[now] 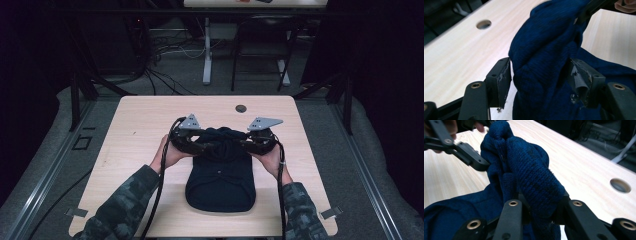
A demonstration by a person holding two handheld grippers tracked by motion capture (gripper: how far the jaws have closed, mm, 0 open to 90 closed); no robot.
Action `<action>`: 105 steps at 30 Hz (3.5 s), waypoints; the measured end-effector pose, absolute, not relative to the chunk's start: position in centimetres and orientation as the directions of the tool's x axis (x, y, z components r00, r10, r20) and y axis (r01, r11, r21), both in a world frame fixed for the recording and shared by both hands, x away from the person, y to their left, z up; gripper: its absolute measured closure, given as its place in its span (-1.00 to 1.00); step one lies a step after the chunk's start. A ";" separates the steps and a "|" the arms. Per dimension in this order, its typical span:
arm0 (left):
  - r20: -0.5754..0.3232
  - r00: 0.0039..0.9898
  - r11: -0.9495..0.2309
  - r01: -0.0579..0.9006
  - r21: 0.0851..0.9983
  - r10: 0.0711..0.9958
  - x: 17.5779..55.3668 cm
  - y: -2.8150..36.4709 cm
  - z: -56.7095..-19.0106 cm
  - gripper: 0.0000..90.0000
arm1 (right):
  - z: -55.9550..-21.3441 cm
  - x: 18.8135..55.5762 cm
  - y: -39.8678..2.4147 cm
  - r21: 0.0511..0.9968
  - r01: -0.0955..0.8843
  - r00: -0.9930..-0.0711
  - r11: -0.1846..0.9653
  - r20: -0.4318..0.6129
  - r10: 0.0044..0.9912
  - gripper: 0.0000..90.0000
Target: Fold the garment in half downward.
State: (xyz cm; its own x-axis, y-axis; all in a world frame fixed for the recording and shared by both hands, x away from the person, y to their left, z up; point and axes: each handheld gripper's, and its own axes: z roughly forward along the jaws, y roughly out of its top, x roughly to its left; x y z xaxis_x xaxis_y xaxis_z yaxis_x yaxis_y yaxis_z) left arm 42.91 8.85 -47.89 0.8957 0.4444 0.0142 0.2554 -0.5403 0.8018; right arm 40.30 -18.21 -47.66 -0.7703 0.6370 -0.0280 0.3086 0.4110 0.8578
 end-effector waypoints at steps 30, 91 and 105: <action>0.152 0.867 -0.555 0.161 0.816 0.476 41.4 8.9 -48.5 0.47 | -48.1 39.4 -17.3 0.819 0.299 -0.785 0.490 -0.081 0.615 0.22; 0.157 0.882 -0.592 0.158 0.790 0.445 36.2 9.5 -51.5 0.41 | -50.9 34.7 -17.4 0.755 0.294 -0.837 0.586 -0.093 0.540 0.57; 0.106 0.906 -0.618 0.190 0.763 0.410 34.5 9.4 -54.0 0.39 | -52.7 33.1 -17.6 0.713 0.320 -0.850 0.623 -0.075 0.522 0.55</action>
State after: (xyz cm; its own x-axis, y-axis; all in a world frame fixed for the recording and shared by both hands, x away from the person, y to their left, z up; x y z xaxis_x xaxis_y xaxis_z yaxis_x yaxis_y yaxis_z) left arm 34.53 9.36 -54.00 0.9060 0.4096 0.1064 0.1899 -0.6182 0.7627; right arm 33.14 -17.57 -52.73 -0.8496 0.5220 -0.0752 0.3200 0.6235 0.7134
